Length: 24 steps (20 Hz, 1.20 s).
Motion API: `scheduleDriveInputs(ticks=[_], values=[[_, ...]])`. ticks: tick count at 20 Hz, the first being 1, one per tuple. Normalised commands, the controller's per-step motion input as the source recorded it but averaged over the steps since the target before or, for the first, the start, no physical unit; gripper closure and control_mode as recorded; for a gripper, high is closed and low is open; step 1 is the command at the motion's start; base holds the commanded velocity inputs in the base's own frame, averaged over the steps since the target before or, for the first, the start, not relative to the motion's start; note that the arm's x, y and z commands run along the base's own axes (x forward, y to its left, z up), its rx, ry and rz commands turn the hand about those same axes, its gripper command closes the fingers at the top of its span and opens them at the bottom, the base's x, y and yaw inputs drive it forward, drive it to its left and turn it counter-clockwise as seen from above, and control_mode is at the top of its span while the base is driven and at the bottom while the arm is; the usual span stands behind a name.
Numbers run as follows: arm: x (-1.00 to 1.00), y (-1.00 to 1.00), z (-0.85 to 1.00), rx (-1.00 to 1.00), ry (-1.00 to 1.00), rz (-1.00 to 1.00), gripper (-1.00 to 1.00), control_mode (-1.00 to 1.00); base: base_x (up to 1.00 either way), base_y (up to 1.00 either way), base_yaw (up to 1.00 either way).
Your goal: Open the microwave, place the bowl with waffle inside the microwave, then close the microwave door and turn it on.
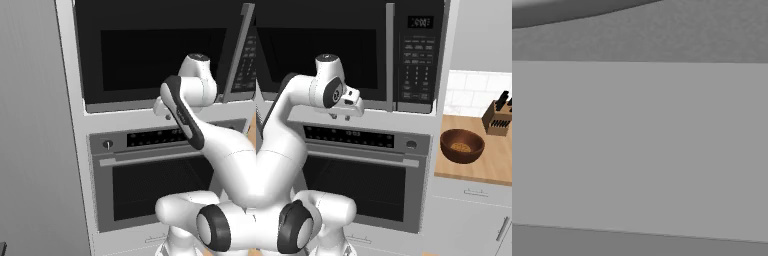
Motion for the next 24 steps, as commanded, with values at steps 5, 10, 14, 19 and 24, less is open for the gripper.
scheduleDriveInputs(ticks=[5, 10, 14, 19, 24], values=[[-0.14, -0.15, 0.29, 0.07, -0.14, 0.00, -1.00, -1.00, 0.00, 0.00, 0.00], [-0.45, -0.49, 0.52, 0.03, -0.10, -0.01, -1.00, -1.00, 0.00, 0.00, 0.00], [-0.43, -0.63, 0.43, 0.00, -0.05, -0.01, -1.00, -1.00, 0.00, 0.00, 0.00], [-0.24, -0.79, 0.24, 0.00, -0.12, 0.00, -1.00, -1.00, 0.00, 0.00, 0.00], [0.00, -0.70, 0.11, 0.00, -0.13, -0.01, -1.00, -1.00, 0.00, 0.00, 0.00]])
